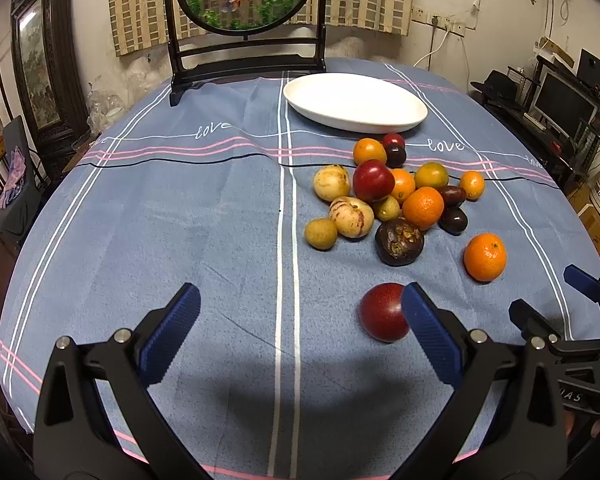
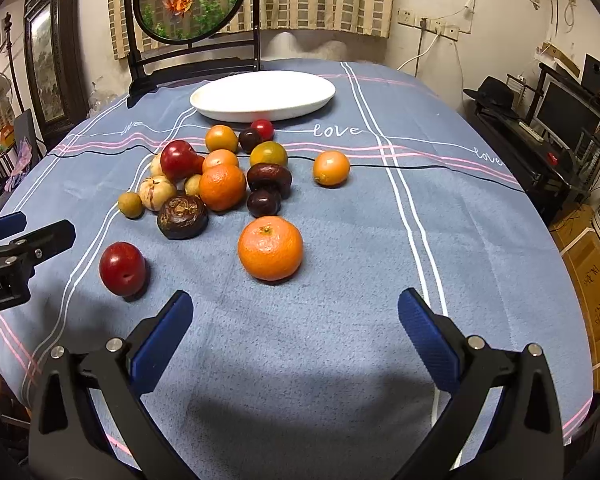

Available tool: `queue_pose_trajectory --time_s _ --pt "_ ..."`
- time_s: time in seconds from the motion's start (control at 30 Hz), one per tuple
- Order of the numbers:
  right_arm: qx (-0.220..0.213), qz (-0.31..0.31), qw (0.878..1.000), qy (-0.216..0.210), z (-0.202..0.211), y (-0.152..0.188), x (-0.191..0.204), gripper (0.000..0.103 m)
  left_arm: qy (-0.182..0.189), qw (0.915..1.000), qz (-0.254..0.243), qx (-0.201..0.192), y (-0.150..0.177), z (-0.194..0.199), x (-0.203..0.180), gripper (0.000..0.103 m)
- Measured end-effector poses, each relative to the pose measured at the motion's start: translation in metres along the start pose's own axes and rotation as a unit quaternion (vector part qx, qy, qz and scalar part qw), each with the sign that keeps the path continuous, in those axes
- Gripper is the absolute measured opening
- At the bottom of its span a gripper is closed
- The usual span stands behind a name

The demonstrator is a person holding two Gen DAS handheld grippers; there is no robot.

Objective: Organize fruits

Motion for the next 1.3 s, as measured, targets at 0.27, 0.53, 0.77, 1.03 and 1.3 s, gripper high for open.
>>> queue_pose_trajectory --time_s 0.27,0.53,0.77,1.03,1.3 --pt "0.001 0.0 1.0 -0.003 -0.0036 0.0024 0.0021 0.102 0.0 1.0 0.0 0.0 0.0007 -0.0004 -0.0003 0.101" --pt "0.001 0.0 1.0 -0.004 -0.0038 0.0032 0.0028 0.102 0.001 1.0 0.0 0.002 0.0026 -0.0005 -0.0011 0.101" --pt "0.004 0.001 1.0 -0.003 -0.0053 0.0045 0.0031 0.102 0.001 1.0 -0.001 0.003 0.0051 -0.0014 -0.0012 0.101" --pt "0.007 0.001 1.0 -0.005 -0.0085 0.0063 0.0042 0.102 0.001 1.0 -0.001 0.004 0.0059 -0.0027 -0.0014 0.101" --pt "0.008 0.003 1.0 -0.006 -0.0068 0.0071 0.0041 0.102 0.0 1.0 -0.002 0.004 0.0059 -0.0027 -0.0014 0.101"
Point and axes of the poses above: each gripper's, at about its wrist camera, not at the fingertips, and z roughly against the way its jaws point, x to its left, y to its underside, the point moved 9 cm from there along -z, roughly the way its jaws point, and after that the axes turned 2 degrees about -z, right-handed, at the moved point
